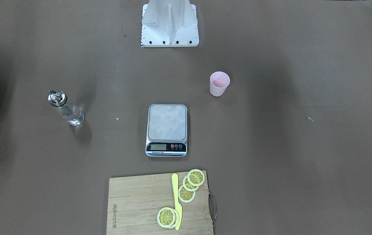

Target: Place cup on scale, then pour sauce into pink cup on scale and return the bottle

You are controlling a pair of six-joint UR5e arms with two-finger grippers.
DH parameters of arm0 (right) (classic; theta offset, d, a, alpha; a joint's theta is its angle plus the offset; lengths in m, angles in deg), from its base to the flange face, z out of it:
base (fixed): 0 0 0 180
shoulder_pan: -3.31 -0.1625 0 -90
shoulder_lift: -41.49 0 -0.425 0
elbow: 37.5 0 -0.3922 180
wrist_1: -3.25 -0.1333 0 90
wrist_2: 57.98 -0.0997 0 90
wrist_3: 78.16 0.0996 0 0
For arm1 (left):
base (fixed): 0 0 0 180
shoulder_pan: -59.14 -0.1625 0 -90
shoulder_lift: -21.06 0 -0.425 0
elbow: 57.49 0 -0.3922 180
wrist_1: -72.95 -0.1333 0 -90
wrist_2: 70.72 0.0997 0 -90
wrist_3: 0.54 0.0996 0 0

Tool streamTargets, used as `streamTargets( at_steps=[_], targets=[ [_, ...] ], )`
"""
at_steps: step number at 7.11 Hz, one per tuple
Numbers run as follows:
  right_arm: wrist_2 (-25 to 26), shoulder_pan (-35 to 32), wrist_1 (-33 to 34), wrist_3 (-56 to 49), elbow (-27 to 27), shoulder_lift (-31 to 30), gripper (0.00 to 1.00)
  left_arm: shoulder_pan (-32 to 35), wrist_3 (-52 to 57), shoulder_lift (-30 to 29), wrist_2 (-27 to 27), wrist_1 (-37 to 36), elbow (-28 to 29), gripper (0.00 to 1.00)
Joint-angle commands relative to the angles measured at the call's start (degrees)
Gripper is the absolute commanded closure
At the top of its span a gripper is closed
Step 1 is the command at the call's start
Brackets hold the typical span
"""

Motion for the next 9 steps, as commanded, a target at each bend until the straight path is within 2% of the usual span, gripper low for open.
streamTargets(
  at_steps=[1, 3, 5, 6, 7, 9],
  targets=[
    [0.1, 0.0, 0.0, -0.1, 0.0, -0.1, 0.00, -0.1, 0.0, -0.3, 0.1, 0.4, -0.1, 0.01],
    [0.1, 0.0, 0.0, 0.0, 0.1, -0.1, 0.00, -1.9, -0.4, -2.6, 0.2, 1.2, -0.8, 0.01],
    [0.1, -0.1, 0.0, -0.3, 0.0, -0.1, 0.00, -5.8, -2.7, -4.5, 1.3, 1.1, -3.9, 0.01],
    [0.0, -0.4, 0.0, -0.5, 0.0, -0.1, 0.00, -7.6, -9.0, -4.4, 0.9, 0.8, -6.9, 0.01],
    [0.2, -0.4, 0.0, -0.6, 0.0, -0.2, 0.00, -11.6, -16.8, -3.9, 0.9, 0.6, -11.7, 0.01],
    [-0.1, -0.8, -0.1, -0.7, 0.3, -0.5, 0.00, -20.2, -30.9, -3.3, 1.5, 0.7, -17.7, 0.01]
  ],
)
